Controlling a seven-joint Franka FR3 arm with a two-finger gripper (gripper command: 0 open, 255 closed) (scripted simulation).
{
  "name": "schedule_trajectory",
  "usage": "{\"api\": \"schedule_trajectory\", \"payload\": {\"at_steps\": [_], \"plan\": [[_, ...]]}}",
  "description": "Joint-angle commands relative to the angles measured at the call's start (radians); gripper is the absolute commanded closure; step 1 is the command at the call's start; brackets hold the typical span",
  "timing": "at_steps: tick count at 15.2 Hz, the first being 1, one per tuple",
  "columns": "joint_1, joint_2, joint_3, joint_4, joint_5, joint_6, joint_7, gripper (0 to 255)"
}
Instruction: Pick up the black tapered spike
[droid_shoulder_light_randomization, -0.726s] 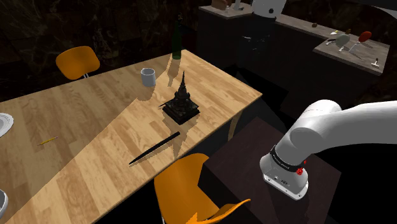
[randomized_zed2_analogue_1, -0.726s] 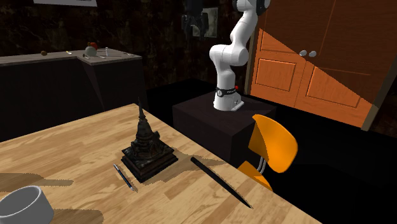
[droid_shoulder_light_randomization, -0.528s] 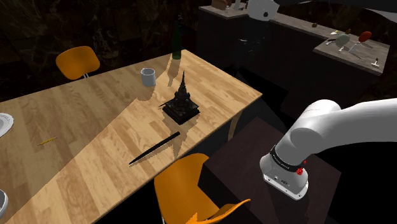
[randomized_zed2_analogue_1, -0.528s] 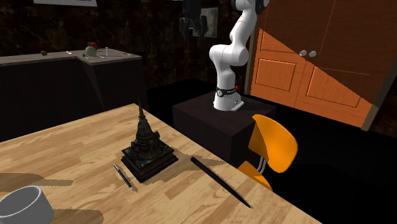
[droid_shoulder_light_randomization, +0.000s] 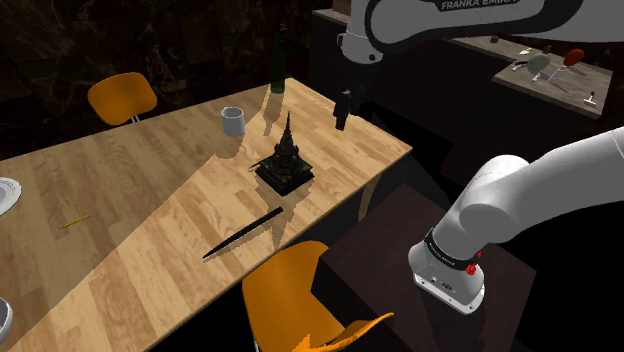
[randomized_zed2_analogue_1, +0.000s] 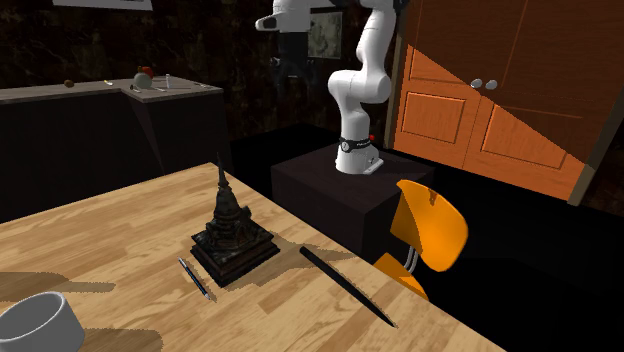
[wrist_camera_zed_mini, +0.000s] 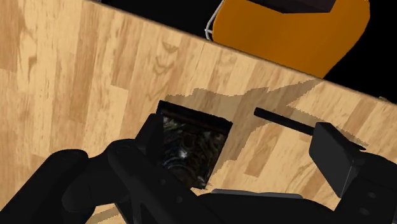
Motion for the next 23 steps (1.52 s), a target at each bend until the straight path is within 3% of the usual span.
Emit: {"api": "schedule_trajectory", "payload": {"at_steps": [1, 13, 23], "plan": [[0.017, 0.064, 0.005, 0.002, -0.007, 0.062, -0.051, 0], [0.107, 0.465, 0.076, 0.089, -0.078, 0.364, -0.281, 0], [0.182, 0.796, 0.135, 0.226, -0.222, 0.537, -0.400, 0]]}}
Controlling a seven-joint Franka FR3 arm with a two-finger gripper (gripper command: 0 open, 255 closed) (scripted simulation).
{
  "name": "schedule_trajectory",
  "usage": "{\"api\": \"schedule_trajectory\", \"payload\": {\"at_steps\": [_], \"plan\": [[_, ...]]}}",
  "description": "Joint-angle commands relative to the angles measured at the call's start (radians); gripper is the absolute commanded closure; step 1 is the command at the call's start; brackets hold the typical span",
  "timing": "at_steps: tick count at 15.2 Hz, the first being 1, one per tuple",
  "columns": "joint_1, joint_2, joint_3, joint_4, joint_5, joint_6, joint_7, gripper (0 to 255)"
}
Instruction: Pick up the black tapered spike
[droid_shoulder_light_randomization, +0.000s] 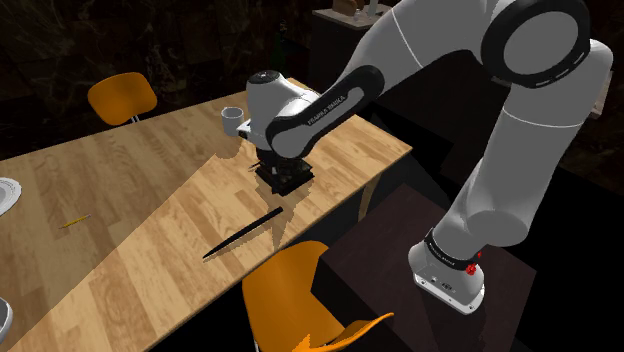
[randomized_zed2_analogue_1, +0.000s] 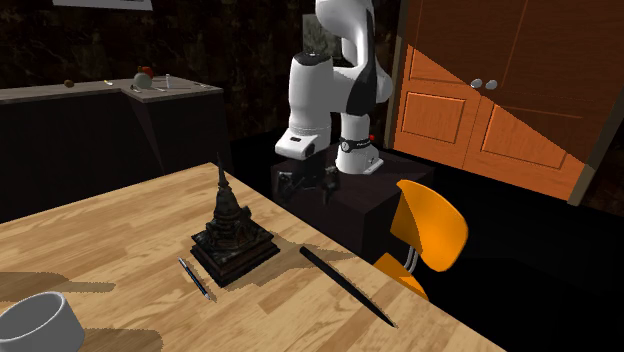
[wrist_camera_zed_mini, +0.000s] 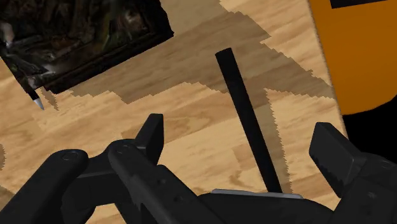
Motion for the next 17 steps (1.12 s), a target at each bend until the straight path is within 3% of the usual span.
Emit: {"api": "schedule_trajectory", "payload": {"at_steps": [1, 11, 17], "plan": [[0.020, 0.072, 0.008, 0.033, -0.039, 0.034, -0.017, 0], [0.142, 0.378, 0.015, 0.203, -0.227, 0.138, -0.104, 0], [0.160, 0.448, -0.009, 0.224, -0.253, 0.187, -0.083, 0]]}}
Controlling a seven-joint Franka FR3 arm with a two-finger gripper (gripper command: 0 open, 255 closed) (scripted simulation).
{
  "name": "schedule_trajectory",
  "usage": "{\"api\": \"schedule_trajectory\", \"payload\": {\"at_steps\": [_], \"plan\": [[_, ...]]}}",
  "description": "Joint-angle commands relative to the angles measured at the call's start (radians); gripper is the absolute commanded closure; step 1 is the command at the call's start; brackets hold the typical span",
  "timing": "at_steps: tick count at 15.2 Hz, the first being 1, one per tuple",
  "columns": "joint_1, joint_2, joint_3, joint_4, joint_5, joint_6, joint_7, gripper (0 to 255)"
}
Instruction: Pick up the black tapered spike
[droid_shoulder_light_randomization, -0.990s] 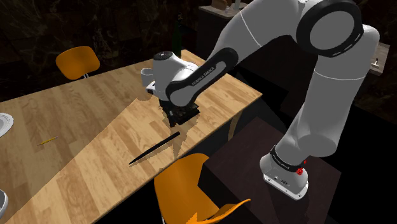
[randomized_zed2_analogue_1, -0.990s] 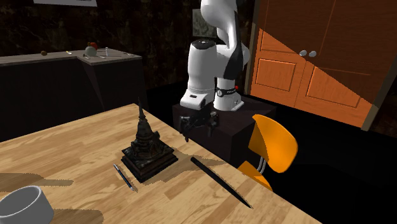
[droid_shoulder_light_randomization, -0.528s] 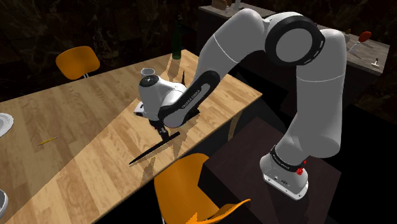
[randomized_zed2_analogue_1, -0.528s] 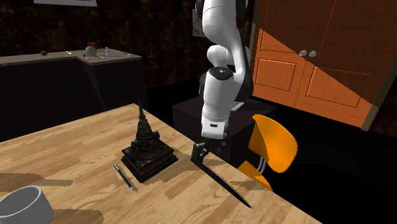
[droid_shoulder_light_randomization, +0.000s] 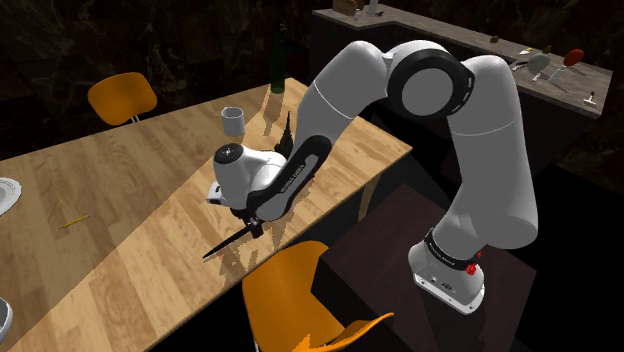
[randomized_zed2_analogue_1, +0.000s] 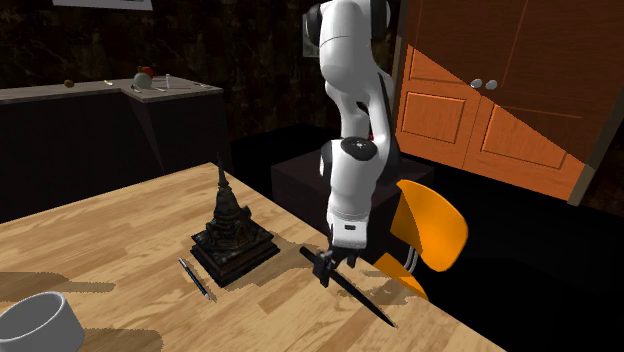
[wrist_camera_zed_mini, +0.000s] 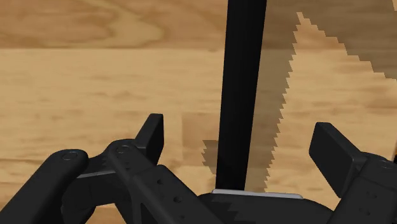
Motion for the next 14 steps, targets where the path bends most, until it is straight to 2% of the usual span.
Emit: {"api": "schedule_trajectory", "payload": {"at_steps": [1, 4, 5, 14], "plan": [[0.005, 0.026, -0.010, 0.006, -0.010, 0.020, 0.006, 0], [0.007, 0.032, -0.012, 0.008, -0.012, 0.025, 0.008, 0], [0.007, 0.034, -0.012, 0.010, -0.012, 0.025, 0.008, 255], [0.007, 0.032, -0.012, 0.008, -0.012, 0.025, 0.008, 255]]}}
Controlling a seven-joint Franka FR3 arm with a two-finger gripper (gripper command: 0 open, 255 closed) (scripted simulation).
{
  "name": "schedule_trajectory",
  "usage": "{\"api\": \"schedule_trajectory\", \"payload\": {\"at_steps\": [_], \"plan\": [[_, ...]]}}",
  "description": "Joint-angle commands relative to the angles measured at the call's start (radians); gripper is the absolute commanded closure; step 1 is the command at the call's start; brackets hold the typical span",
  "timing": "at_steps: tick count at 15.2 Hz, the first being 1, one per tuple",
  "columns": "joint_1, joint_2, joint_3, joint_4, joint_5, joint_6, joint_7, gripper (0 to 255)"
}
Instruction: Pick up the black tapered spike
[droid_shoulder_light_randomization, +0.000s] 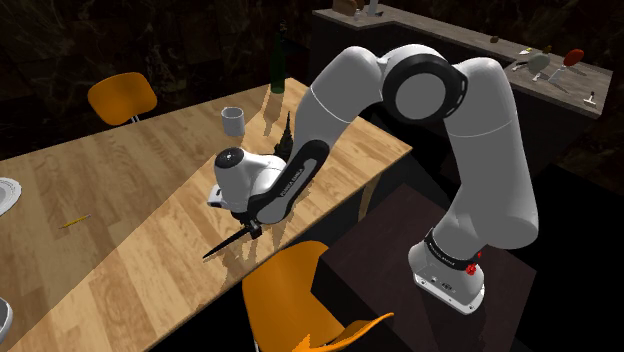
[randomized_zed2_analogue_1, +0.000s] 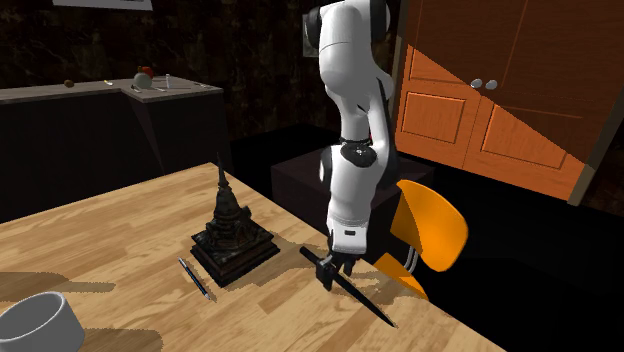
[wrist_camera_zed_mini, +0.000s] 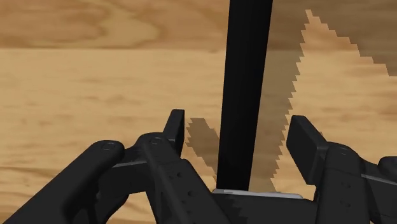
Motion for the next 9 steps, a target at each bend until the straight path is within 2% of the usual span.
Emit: {"api": "schedule_trajectory", "payload": {"at_steps": [1, 9], "plan": [[-0.005, -0.009, 0.003, -0.006, 0.004, -0.003, -0.003, 255], [-0.029, -0.101, 0.035, -0.032, 0.039, -0.069, -0.031, 255]]}}
